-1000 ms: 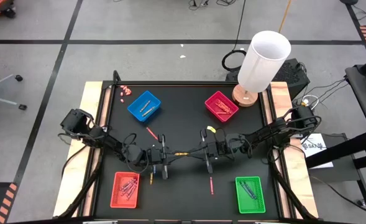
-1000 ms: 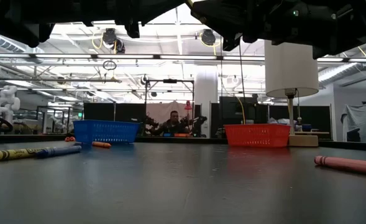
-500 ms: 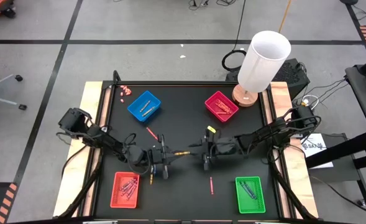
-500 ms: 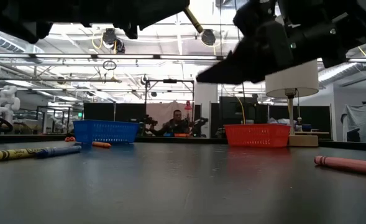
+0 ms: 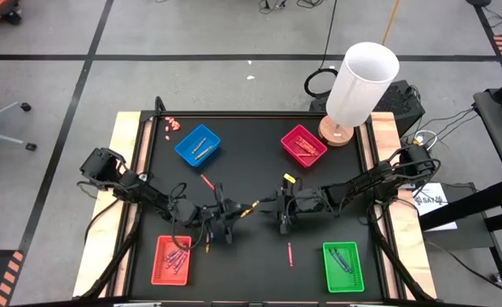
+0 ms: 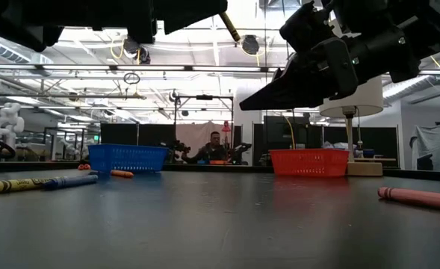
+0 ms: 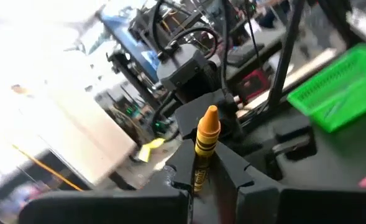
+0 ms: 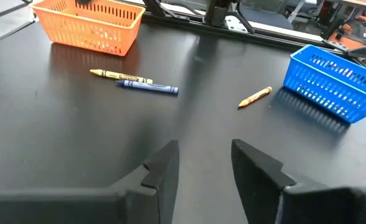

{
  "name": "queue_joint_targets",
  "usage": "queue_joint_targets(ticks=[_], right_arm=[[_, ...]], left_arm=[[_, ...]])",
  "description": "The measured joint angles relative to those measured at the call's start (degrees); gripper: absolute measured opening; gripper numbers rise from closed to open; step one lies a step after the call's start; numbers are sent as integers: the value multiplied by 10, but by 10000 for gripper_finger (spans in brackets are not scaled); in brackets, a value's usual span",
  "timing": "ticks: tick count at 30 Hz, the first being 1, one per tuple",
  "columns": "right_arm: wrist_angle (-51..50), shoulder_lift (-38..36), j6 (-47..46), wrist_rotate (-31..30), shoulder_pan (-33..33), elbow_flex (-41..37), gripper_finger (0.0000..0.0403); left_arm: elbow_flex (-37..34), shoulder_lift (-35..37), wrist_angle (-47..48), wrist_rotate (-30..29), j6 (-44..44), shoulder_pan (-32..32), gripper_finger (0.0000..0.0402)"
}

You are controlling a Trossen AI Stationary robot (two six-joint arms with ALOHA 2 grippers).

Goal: Sort crayons
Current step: Put the yellow crayon into the blue bin

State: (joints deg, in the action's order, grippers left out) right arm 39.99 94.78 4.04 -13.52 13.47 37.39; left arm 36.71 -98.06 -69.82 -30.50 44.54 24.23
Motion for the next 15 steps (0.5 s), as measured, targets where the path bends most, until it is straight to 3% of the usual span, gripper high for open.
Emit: queue_joint_targets(ticks=[7, 15], right_arm=[[0, 0, 15, 0, 0, 0, 130], [0, 0, 16, 0, 0, 0, 130]], left_arm=[[0, 0, 0, 0, 192, 3, 28], [0, 0, 1, 1, 203, 3, 28]])
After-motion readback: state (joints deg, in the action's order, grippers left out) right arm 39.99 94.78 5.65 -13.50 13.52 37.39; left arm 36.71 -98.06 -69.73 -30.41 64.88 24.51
